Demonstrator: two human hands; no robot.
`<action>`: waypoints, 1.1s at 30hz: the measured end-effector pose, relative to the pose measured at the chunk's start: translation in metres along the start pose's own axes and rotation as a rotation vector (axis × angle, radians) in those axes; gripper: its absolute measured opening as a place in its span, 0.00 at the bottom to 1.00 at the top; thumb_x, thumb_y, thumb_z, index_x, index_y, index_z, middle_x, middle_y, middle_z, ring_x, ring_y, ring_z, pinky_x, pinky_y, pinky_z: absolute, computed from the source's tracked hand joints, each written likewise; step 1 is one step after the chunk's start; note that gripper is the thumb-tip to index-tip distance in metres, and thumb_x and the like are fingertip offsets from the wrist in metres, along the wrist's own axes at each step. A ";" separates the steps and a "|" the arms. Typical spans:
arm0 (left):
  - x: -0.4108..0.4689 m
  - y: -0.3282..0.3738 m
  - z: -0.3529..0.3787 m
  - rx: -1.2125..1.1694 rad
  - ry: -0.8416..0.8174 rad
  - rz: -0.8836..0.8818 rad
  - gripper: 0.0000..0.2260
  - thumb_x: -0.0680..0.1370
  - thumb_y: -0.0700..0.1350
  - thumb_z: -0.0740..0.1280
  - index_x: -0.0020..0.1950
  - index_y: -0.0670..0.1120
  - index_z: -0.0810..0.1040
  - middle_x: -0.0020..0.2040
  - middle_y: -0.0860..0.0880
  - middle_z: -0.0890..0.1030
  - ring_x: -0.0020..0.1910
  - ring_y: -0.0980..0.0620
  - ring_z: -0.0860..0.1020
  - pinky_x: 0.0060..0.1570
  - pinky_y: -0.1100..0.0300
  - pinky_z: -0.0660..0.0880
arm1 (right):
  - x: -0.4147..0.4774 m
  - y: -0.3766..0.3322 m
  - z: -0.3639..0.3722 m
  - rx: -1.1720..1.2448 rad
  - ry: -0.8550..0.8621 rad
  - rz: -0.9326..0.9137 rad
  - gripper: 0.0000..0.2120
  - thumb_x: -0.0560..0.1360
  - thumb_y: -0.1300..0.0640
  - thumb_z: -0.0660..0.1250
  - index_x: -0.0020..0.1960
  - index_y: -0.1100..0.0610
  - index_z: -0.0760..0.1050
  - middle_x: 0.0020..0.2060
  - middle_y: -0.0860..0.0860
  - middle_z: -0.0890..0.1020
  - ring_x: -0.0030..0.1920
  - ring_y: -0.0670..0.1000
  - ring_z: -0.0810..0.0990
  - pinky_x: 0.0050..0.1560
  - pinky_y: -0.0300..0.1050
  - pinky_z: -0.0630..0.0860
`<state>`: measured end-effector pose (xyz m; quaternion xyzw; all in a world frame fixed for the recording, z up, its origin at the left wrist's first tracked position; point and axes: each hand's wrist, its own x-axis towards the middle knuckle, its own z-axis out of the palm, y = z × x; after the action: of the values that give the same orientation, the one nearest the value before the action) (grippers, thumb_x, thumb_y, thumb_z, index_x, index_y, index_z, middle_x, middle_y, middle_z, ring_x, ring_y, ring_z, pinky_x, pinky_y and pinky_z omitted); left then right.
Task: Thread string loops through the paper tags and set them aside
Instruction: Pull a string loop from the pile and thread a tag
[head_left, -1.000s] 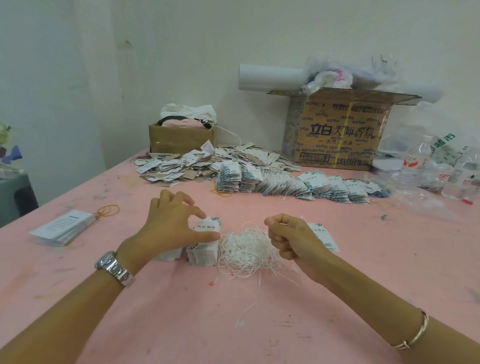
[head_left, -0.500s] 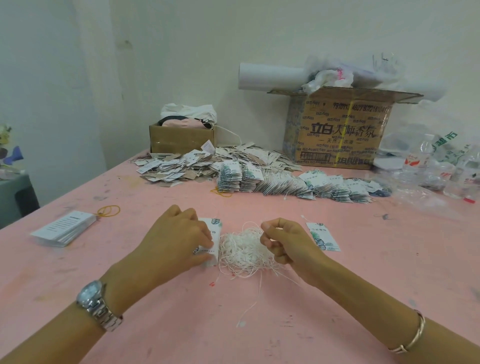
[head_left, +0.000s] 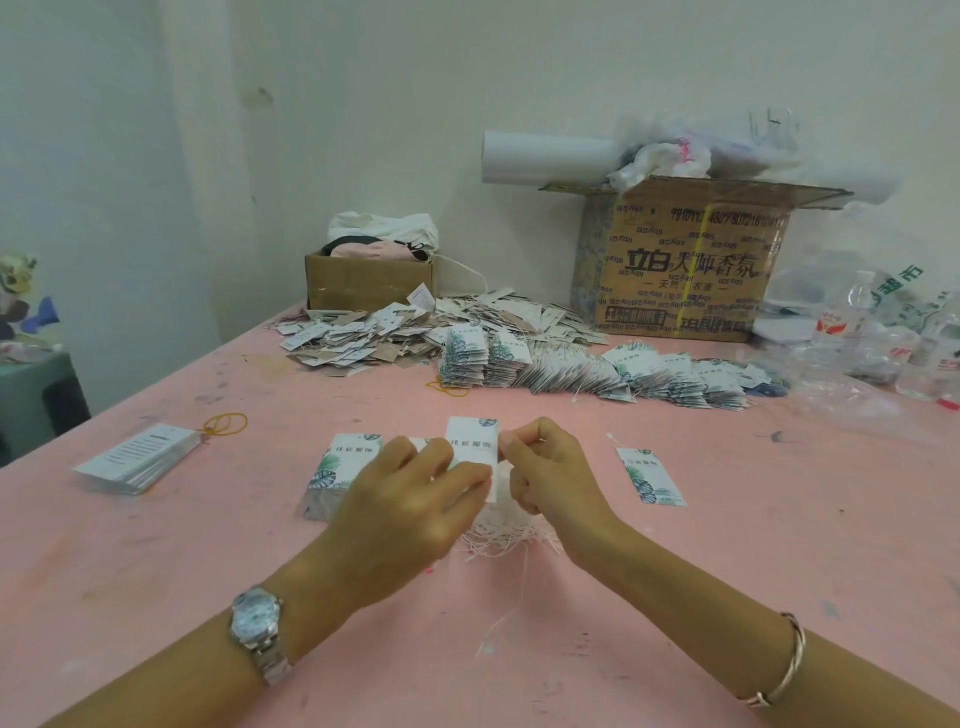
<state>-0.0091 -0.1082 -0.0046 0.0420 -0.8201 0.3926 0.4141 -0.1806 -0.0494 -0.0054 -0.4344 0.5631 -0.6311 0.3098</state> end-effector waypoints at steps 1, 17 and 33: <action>0.001 0.002 0.001 -0.006 0.006 0.007 0.04 0.70 0.38 0.76 0.41 0.46 0.84 0.43 0.53 0.83 0.35 0.49 0.78 0.37 0.55 0.63 | 0.000 0.002 0.000 -0.034 0.033 -0.039 0.08 0.80 0.59 0.66 0.43 0.59 0.71 0.34 0.53 0.77 0.22 0.45 0.67 0.24 0.35 0.64; -0.070 -0.089 0.040 -0.569 -0.855 -1.473 0.37 0.64 0.74 0.68 0.57 0.44 0.77 0.51 0.43 0.81 0.52 0.43 0.79 0.53 0.51 0.75 | -0.002 0.015 -0.029 -0.147 0.180 -0.064 0.09 0.77 0.62 0.69 0.40 0.60 0.73 0.41 0.56 0.80 0.21 0.40 0.68 0.24 0.32 0.65; -0.067 -0.099 0.040 -0.780 -0.415 -1.571 0.20 0.75 0.56 0.71 0.34 0.40 0.79 0.34 0.48 0.78 0.36 0.49 0.74 0.41 0.58 0.68 | -0.007 0.016 -0.029 -0.159 0.133 -0.085 0.09 0.77 0.61 0.69 0.40 0.60 0.73 0.39 0.50 0.80 0.22 0.42 0.68 0.25 0.35 0.66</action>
<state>0.0477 -0.2208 -0.0063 0.5167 -0.6884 -0.3251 0.3916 -0.2049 -0.0335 -0.0219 -0.4383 0.6119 -0.6243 0.2091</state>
